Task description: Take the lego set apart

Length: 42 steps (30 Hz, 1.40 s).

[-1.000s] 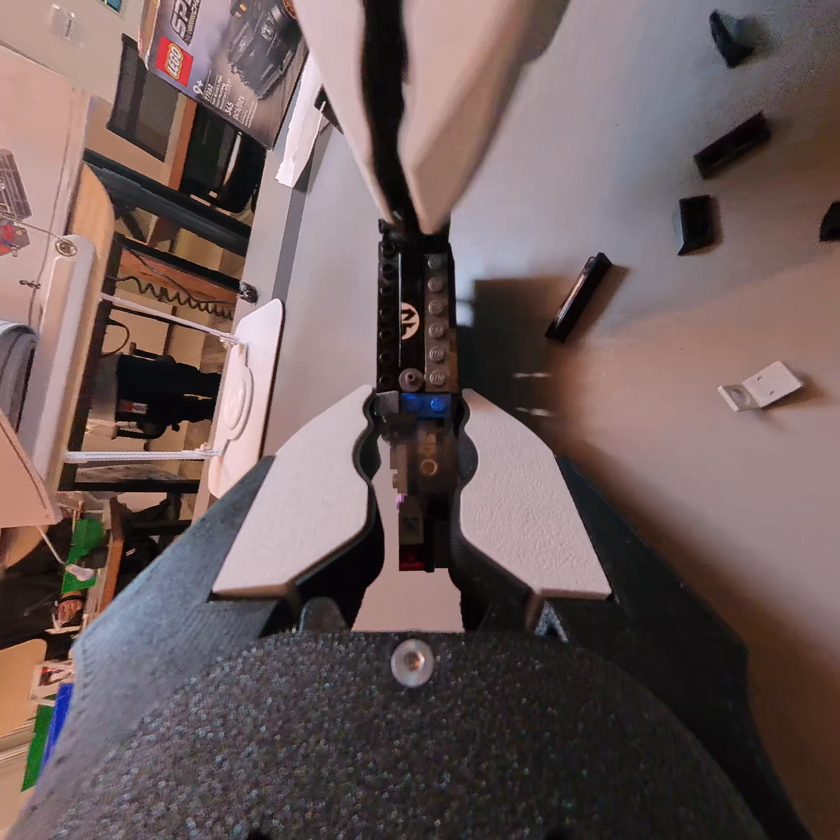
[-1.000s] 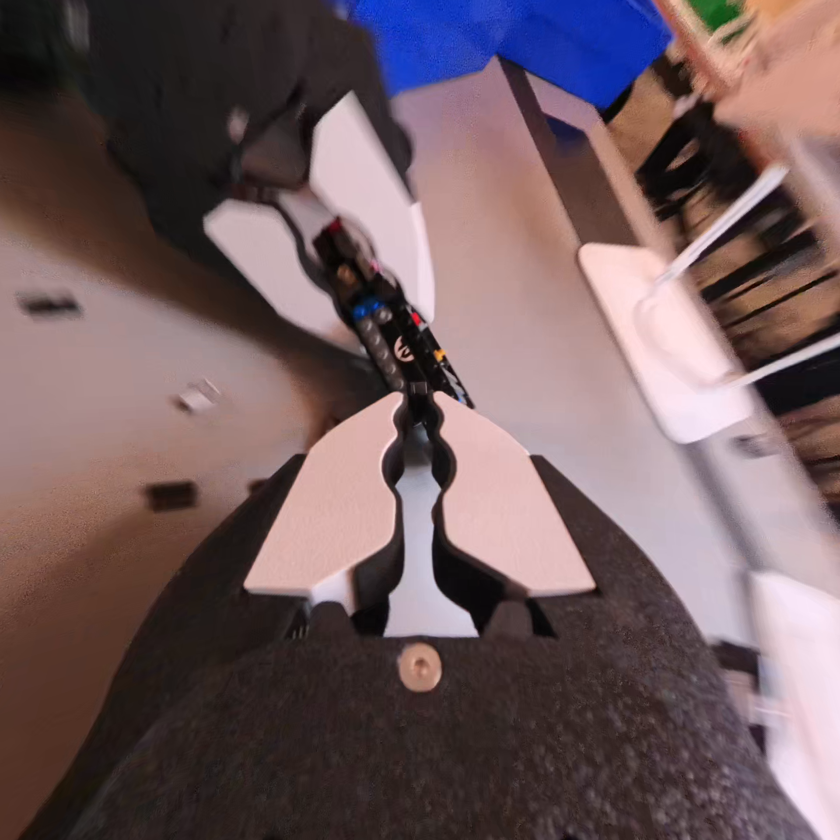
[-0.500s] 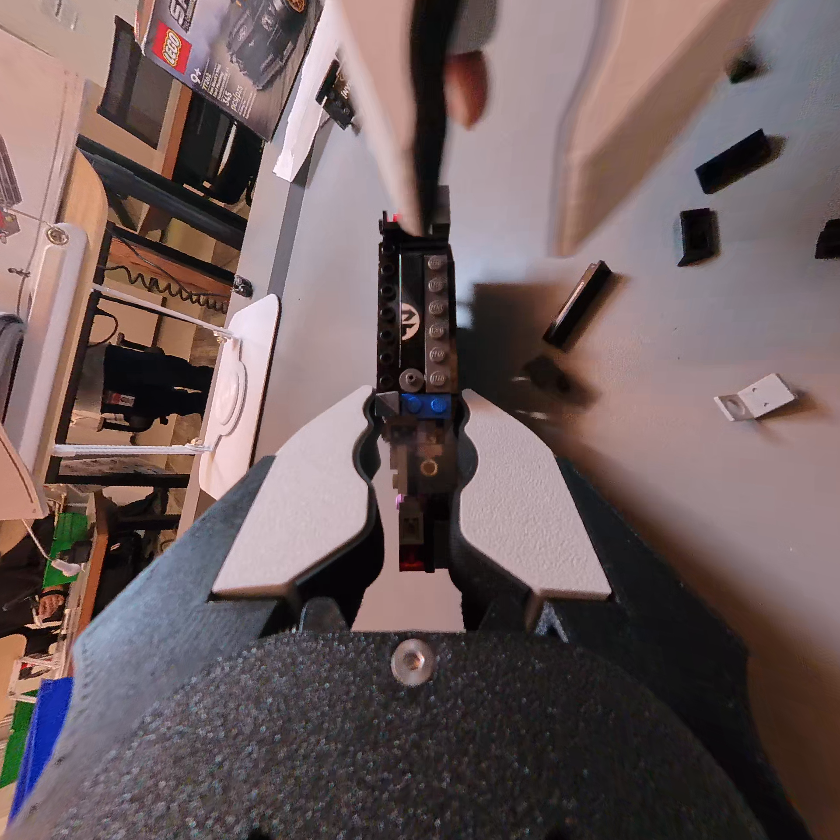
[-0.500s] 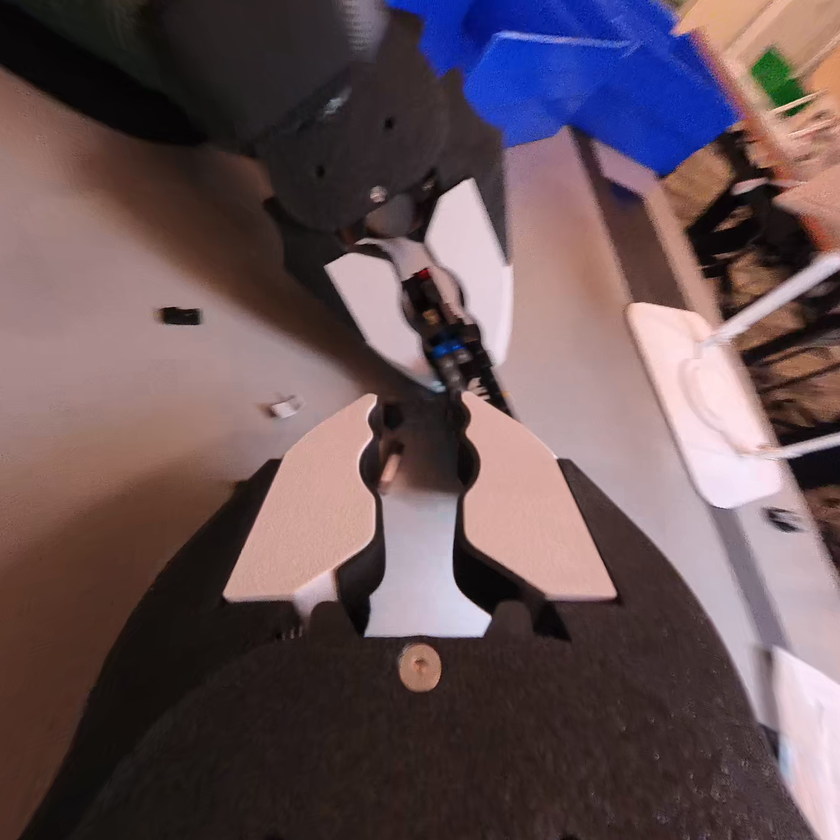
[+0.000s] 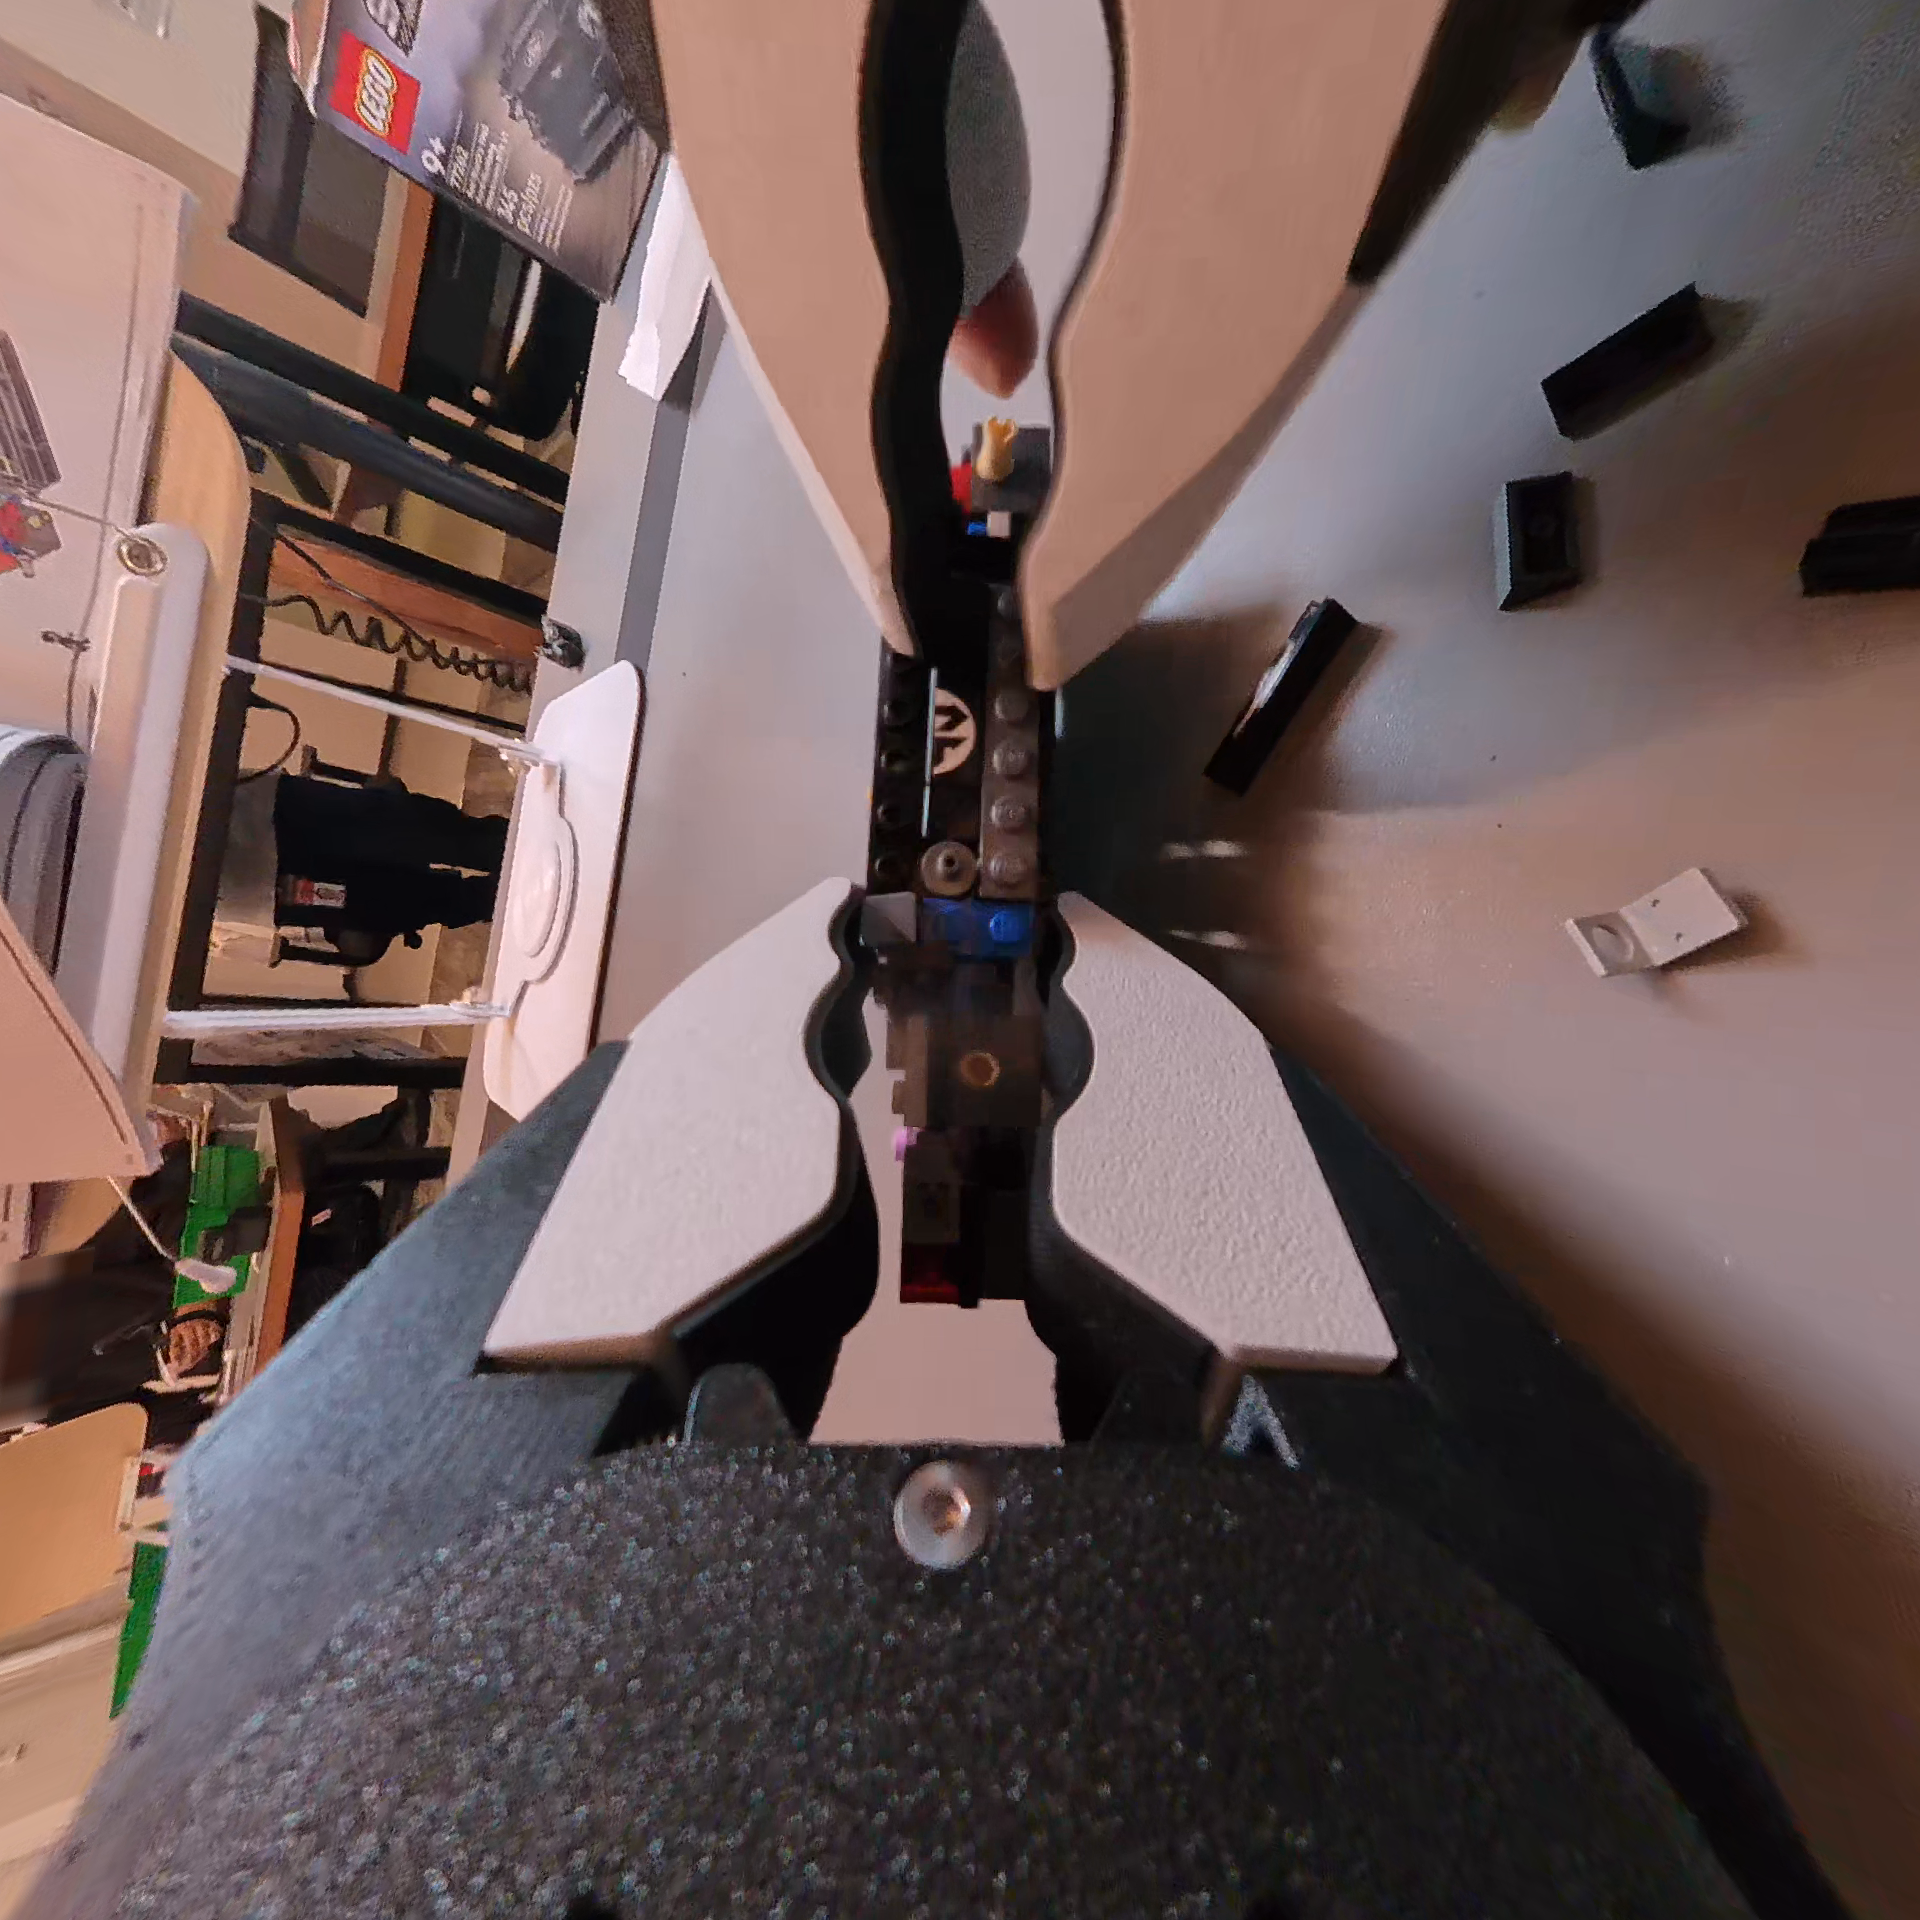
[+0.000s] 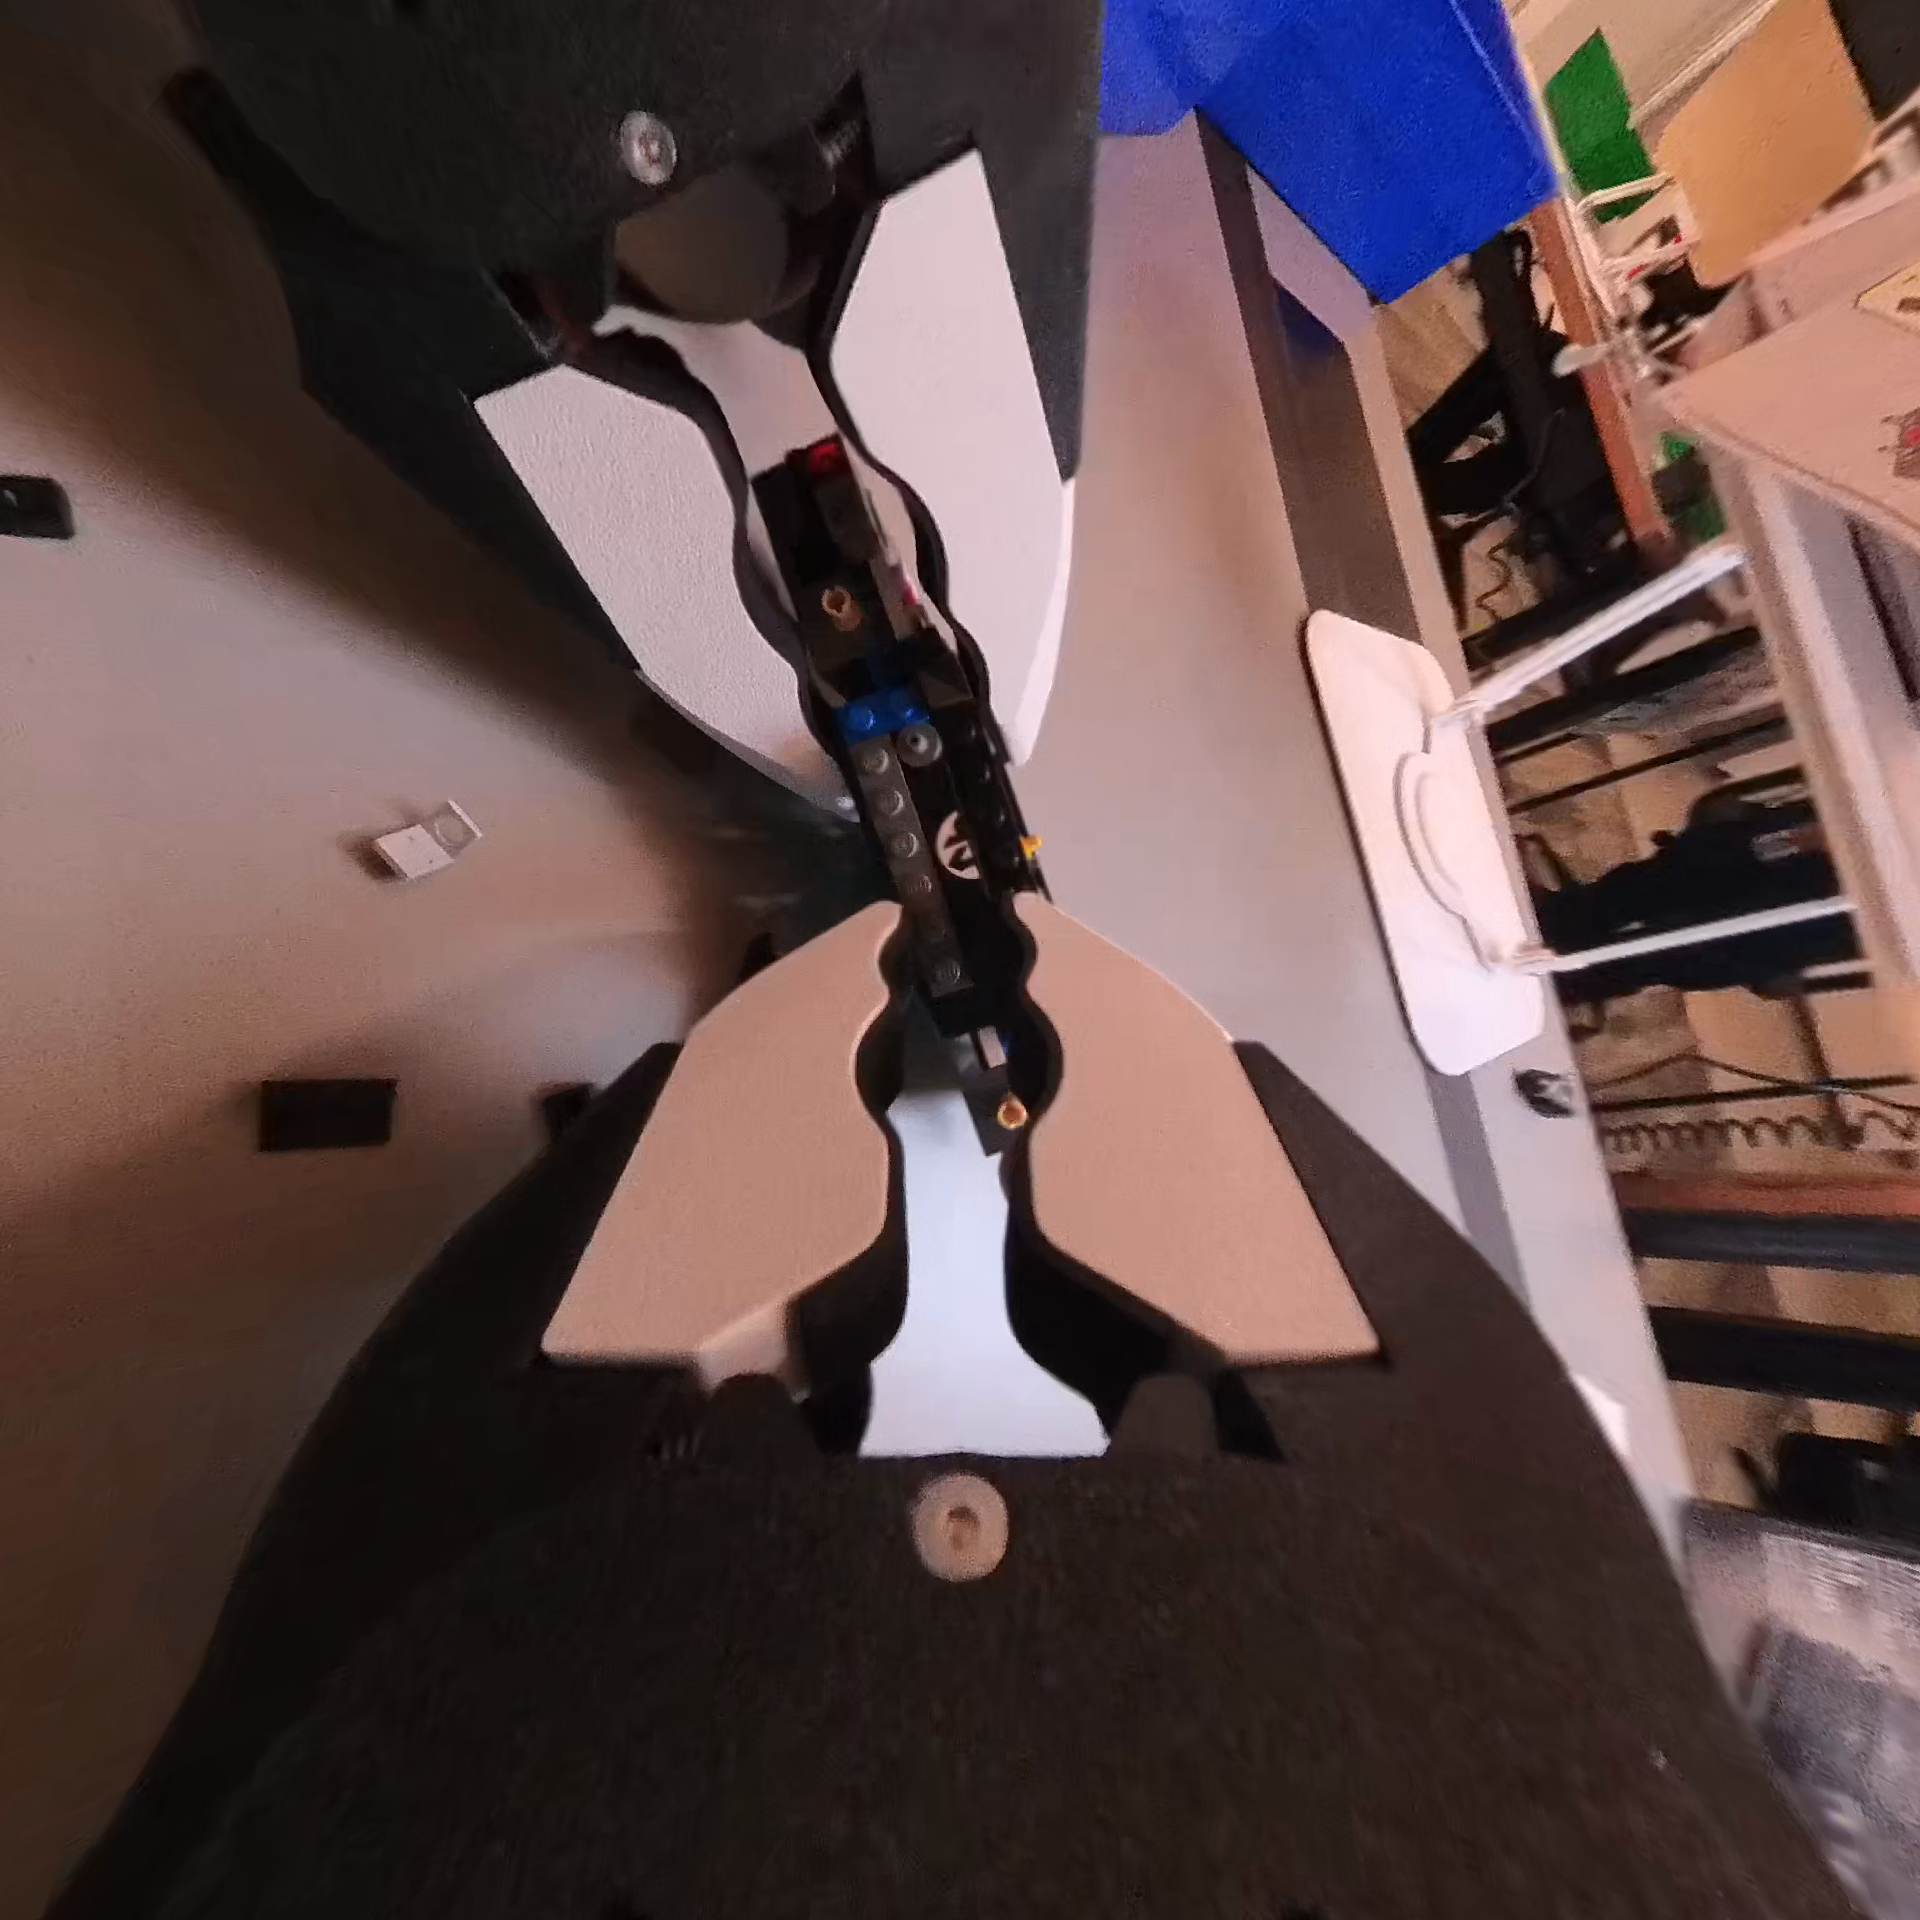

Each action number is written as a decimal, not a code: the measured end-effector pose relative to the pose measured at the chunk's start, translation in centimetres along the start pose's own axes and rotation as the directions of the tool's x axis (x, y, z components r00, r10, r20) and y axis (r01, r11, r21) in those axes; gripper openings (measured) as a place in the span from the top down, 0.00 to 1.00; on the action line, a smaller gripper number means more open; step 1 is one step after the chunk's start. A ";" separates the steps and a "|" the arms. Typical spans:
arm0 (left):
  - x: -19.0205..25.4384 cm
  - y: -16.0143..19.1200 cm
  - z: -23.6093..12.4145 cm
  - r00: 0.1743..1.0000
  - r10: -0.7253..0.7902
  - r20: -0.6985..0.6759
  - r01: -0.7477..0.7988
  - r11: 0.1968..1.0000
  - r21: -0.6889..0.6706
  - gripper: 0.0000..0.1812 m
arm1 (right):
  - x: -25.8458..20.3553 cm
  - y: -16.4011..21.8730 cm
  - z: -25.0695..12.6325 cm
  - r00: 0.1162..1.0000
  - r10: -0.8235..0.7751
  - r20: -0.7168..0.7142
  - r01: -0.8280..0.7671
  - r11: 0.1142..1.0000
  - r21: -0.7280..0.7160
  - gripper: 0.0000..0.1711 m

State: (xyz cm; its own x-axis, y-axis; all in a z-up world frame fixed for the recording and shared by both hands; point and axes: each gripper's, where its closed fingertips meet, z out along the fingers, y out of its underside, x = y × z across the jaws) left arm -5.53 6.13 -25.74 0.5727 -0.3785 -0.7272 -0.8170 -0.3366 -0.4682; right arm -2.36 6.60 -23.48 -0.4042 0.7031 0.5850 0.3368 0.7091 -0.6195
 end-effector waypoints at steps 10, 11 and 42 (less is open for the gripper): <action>-0.1 -0.1 0.2 1.000 -0.026 -0.002 0.026 1.000 -0.005 0.83 | 0.1 -1.4 -0.9 0.991 0.124 0.046 -0.129 0.985 0.111 0.90; -0.1 -0.1 0.2 1.000 -0.028 -0.005 0.028 1.000 -0.004 0.83 | 0.3 -0.9 -0.7 0.996 0.086 0.008 -0.087 0.993 0.086 0.88; 0.6 0.0 0.0 0.998 0.022 0.061 -0.017 0.996 -0.091 0.83 | -0.4 0.9 -0.2 0.990 0.141 -0.029 -0.140 0.990 0.007 0.89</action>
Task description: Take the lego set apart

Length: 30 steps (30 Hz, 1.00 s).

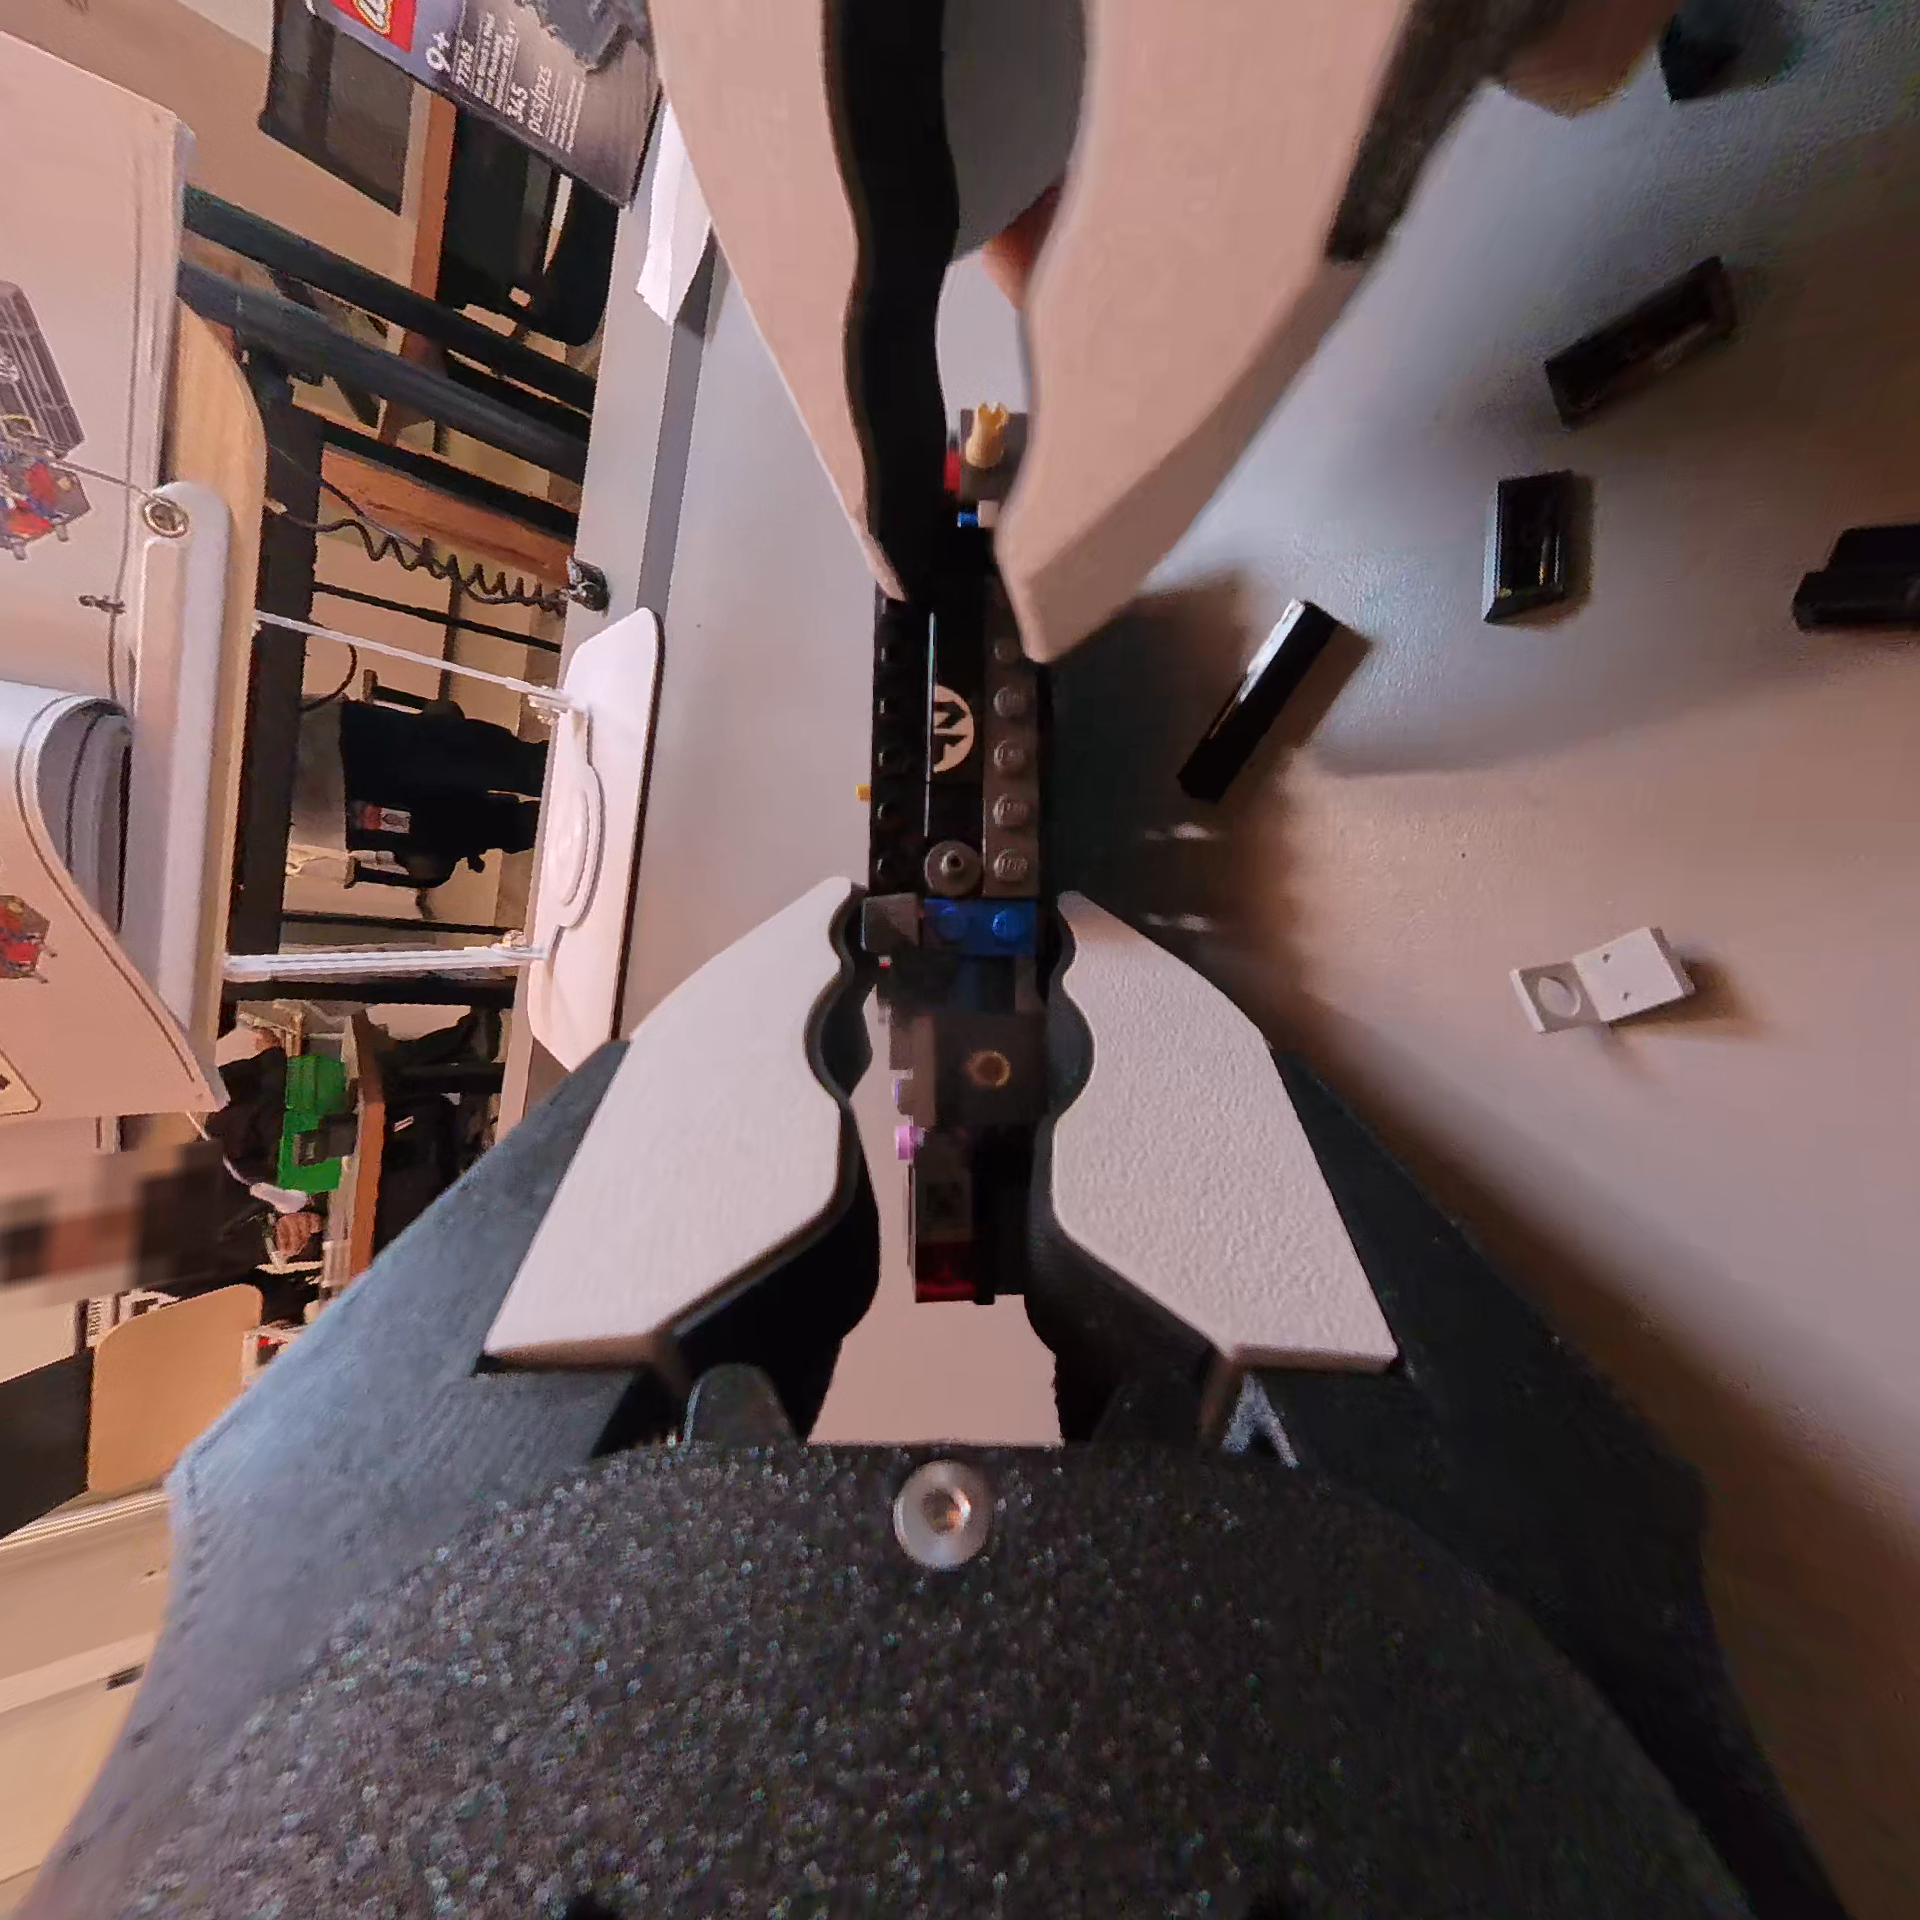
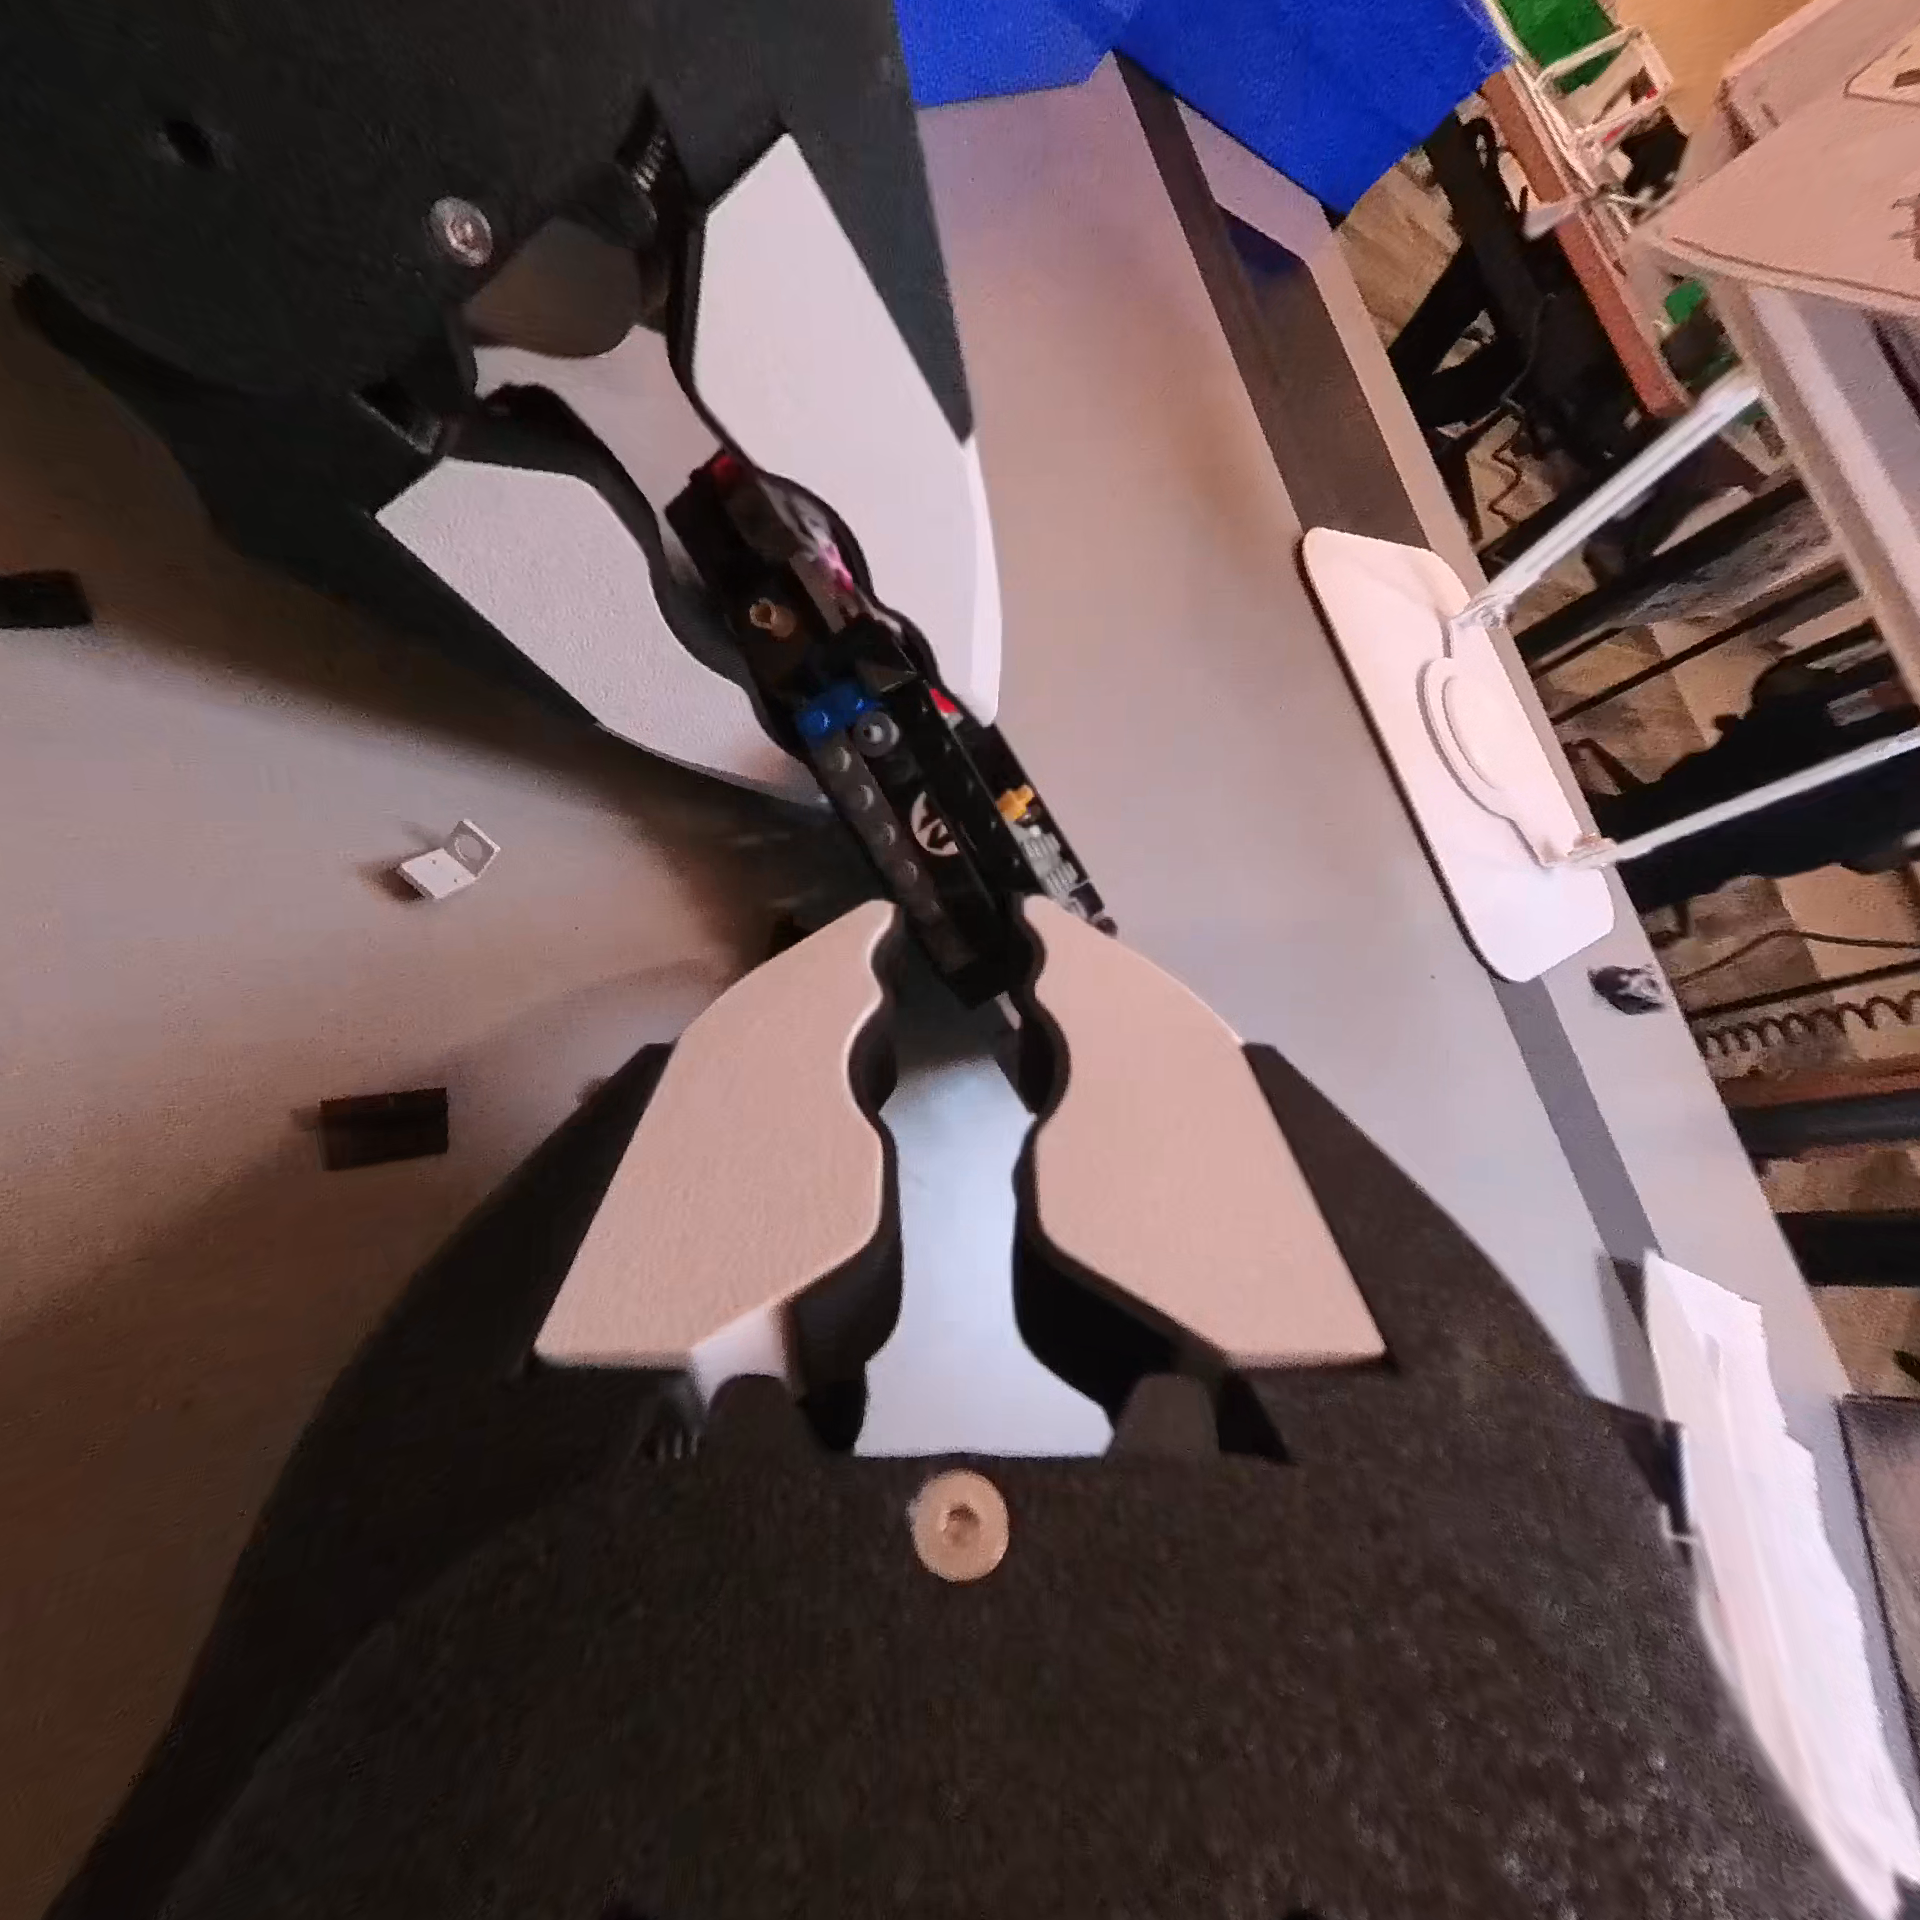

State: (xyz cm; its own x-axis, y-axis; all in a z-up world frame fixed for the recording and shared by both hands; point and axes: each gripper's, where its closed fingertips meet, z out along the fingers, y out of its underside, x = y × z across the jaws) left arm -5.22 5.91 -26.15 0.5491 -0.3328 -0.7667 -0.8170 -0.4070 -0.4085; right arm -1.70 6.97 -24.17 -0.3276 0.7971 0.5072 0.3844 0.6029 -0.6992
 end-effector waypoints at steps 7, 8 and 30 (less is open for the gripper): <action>0.3 0.4 0.3 0.998 0.057 0.032 -0.056 0.998 -0.042 0.83 | -2.9 -0.8 -0.7 0.911 0.256 0.322 -0.284 0.958 0.042 1.00; 0.2 0.3 0.3 1.000 0.019 0.011 -0.019 0.999 -0.037 0.83 | -3.7 -0.8 -0.5 0.903 0.254 0.345 -0.284 0.958 0.038 1.00; 0.4 -0.5 0.3 0.998 -0.052 -0.044 0.052 0.999 0.005 0.83 | -1.4 -2.0 1.1 0.990 -0.136 -0.047 0.140 0.988 0.071 0.90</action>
